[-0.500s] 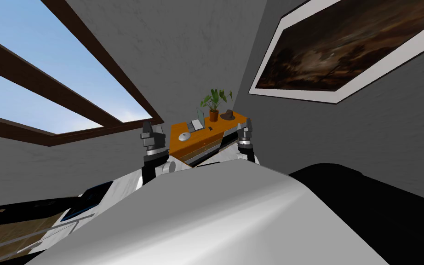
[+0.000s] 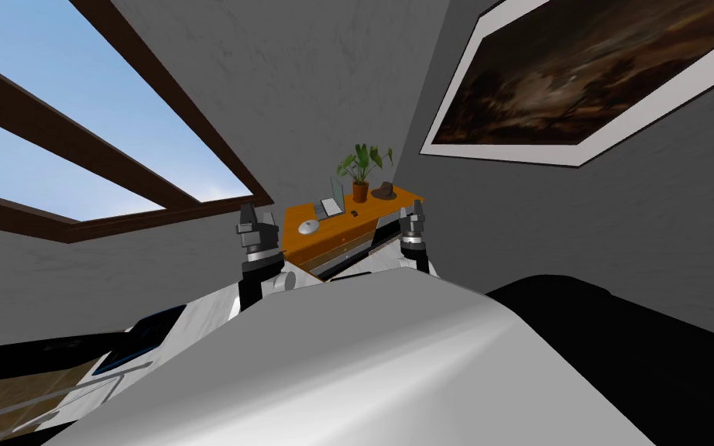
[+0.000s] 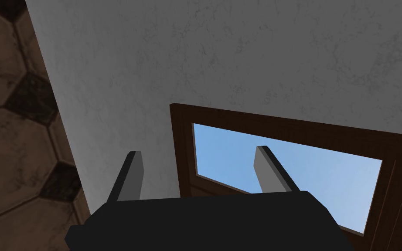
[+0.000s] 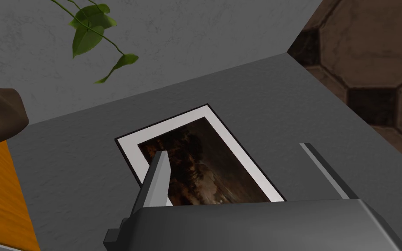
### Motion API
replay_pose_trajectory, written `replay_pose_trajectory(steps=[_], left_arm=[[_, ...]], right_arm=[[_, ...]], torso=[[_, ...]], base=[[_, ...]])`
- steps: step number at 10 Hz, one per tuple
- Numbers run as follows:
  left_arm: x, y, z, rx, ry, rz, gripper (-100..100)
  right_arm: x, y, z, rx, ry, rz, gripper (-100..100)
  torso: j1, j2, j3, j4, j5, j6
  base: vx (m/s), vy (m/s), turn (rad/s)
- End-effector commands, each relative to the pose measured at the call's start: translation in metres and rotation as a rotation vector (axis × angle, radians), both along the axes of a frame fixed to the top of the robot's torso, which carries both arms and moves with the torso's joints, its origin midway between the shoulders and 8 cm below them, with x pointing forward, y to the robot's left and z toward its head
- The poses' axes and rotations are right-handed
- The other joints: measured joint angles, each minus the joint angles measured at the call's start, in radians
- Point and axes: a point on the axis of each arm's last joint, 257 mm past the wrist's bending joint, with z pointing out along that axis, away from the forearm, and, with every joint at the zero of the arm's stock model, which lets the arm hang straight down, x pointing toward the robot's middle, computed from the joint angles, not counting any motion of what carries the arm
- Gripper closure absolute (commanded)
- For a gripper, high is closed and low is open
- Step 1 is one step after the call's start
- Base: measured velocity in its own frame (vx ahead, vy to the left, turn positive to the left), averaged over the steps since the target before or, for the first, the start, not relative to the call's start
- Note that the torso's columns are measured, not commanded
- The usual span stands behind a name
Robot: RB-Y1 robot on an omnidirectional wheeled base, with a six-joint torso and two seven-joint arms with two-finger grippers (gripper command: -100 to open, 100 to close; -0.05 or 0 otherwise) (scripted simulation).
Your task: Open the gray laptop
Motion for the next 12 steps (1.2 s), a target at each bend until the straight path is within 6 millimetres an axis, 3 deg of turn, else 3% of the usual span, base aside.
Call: replay_pose_trajectory(steps=[1,4,5,7,12], left_arm=[[0.000,0.000,0.000,0.000,0.000,0.000,0],[0.000,0.000,0.000,0.000,0.000,0.000,0],[0.004,0.000,-0.001,0.019,0.018,-0.009,-100],[0.013,0.004,-0.005,0.043,0.057,-0.019,-100],[0.033,0.018,-0.011,0.067,0.140,-0.021,-100]], right_arm=[[0.000,0.000,0.000,0.000,0.000,0.000,0],[0.000,0.000,0.000,0.000,0.000,0.000,0],[0.000,0.000,0.000,0.000,0.000,0.000,0],[0.000,0.000,0.000,0.000,0.001,0.000,0],[0.000,0.000,0.000,0.000,0.001,0.000,0]], torso=[[0.000,0.074,-0.147,0.074,0.000,0.000],[0.000,0.296,-0.590,0.295,0.000,0.000],[0.000,0.369,-0.738,0.369,0.000,0.000],[-0.003,0.412,-0.827,0.412,-0.001,0.000],[-0.001,0.415,-0.832,0.416,0.000,0.000]], base=[[0.000,0.000,0.000],[0.000,0.000,0.000],[0.008,-0.034,-0.016],[0.019,-0.095,-0.023],[0.028,-0.120,-0.025]])
